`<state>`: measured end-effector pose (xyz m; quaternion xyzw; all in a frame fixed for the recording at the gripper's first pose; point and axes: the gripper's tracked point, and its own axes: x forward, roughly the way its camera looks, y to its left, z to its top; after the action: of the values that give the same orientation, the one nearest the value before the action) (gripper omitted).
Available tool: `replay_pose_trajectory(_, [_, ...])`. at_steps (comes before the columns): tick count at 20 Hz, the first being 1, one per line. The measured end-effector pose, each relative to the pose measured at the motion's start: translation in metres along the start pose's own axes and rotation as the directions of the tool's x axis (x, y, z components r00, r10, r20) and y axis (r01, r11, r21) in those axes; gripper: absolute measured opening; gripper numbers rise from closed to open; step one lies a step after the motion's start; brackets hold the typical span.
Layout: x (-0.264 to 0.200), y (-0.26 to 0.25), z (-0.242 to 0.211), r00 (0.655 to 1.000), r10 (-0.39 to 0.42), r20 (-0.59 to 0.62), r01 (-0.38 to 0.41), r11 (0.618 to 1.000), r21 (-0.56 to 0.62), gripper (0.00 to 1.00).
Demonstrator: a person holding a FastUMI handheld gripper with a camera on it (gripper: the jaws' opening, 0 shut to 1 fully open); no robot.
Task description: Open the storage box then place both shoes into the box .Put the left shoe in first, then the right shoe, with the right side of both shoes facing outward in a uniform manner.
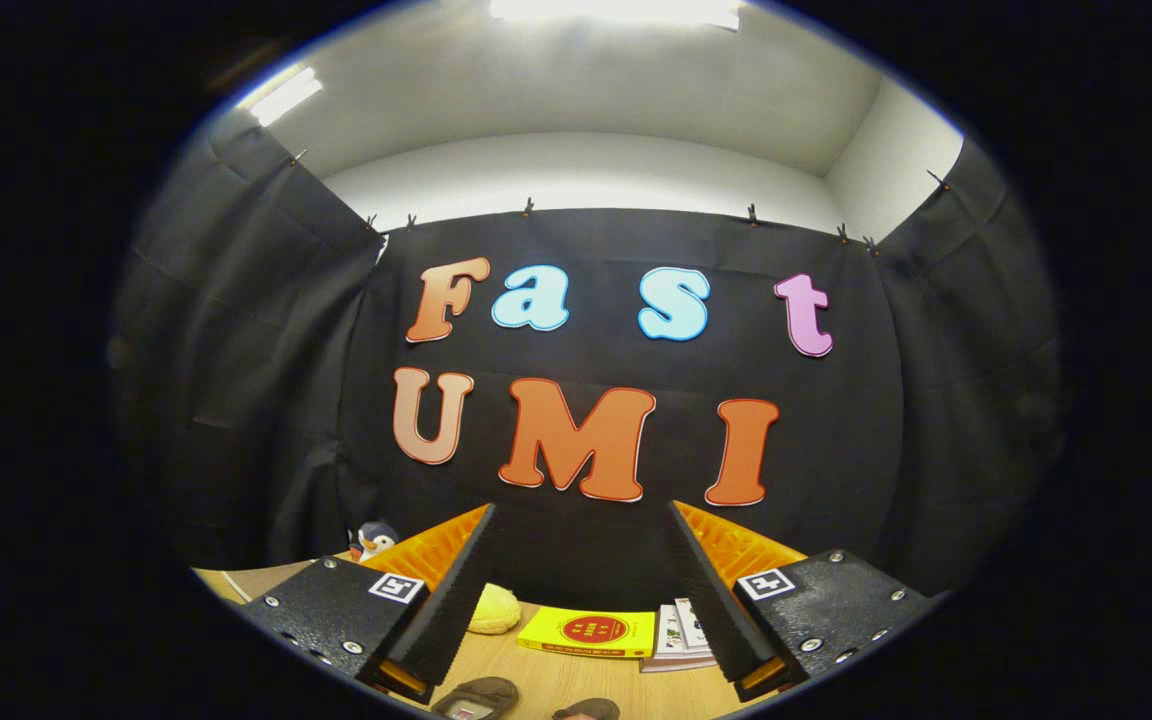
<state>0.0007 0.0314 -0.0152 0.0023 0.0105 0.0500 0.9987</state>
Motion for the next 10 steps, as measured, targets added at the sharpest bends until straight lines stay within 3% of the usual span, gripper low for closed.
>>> replay_pose_trajectory(5, [0.0,0.04,-0.039,0.986,0.131,-0.106,-0.12,0.987,0.107,0.98])
replay_pose_trajectory(10, [-0.001,0.084,-0.08,0.945,0.274,-0.177,-0.224,0.94,0.259,0.98])
